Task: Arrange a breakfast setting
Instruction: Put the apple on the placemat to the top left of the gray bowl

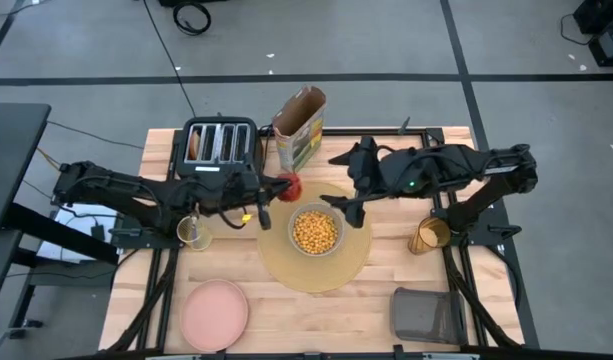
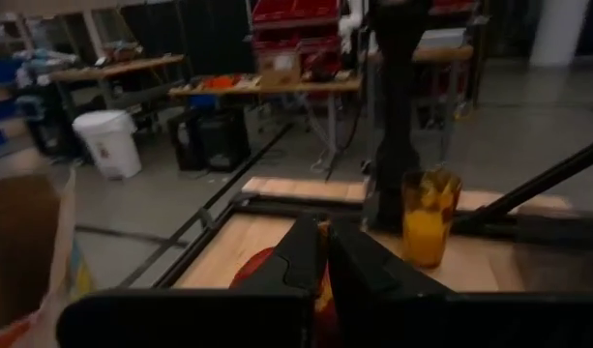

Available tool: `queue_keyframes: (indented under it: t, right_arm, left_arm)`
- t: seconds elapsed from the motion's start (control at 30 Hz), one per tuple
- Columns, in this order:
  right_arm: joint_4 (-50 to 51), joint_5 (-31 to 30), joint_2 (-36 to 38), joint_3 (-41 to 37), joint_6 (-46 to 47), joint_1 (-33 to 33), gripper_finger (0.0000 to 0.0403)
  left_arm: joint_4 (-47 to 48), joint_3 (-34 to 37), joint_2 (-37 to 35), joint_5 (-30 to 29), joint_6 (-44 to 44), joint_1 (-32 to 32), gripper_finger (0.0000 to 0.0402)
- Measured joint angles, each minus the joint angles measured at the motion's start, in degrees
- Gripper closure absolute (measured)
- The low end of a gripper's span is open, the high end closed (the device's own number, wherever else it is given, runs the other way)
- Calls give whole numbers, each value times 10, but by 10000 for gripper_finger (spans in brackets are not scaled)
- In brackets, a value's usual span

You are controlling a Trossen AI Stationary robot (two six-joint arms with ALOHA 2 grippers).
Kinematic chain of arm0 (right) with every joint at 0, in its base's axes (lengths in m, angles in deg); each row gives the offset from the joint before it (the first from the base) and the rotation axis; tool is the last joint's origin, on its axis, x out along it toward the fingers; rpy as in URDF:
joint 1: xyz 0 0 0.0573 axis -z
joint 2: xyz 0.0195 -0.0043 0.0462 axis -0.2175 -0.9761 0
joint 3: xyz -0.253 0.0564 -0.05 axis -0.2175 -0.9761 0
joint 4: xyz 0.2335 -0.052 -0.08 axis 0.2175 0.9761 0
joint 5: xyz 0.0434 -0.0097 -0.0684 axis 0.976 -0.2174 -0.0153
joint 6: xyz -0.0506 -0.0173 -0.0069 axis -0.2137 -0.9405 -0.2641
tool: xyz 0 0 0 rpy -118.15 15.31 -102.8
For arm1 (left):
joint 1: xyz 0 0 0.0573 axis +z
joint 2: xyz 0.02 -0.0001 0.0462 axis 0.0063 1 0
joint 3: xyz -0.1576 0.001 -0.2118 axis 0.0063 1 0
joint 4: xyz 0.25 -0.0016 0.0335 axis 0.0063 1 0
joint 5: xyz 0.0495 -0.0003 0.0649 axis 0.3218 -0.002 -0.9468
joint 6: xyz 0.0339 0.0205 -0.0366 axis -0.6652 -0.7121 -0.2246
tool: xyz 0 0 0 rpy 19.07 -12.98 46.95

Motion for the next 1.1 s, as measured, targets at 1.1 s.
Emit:
queue_keyframes:
  t: [1.1]
  right_arm:
    - [3,2,-7,-78,150,-15,23]
  left_arm:
    - [-346,248,155,-54,87,59,379]
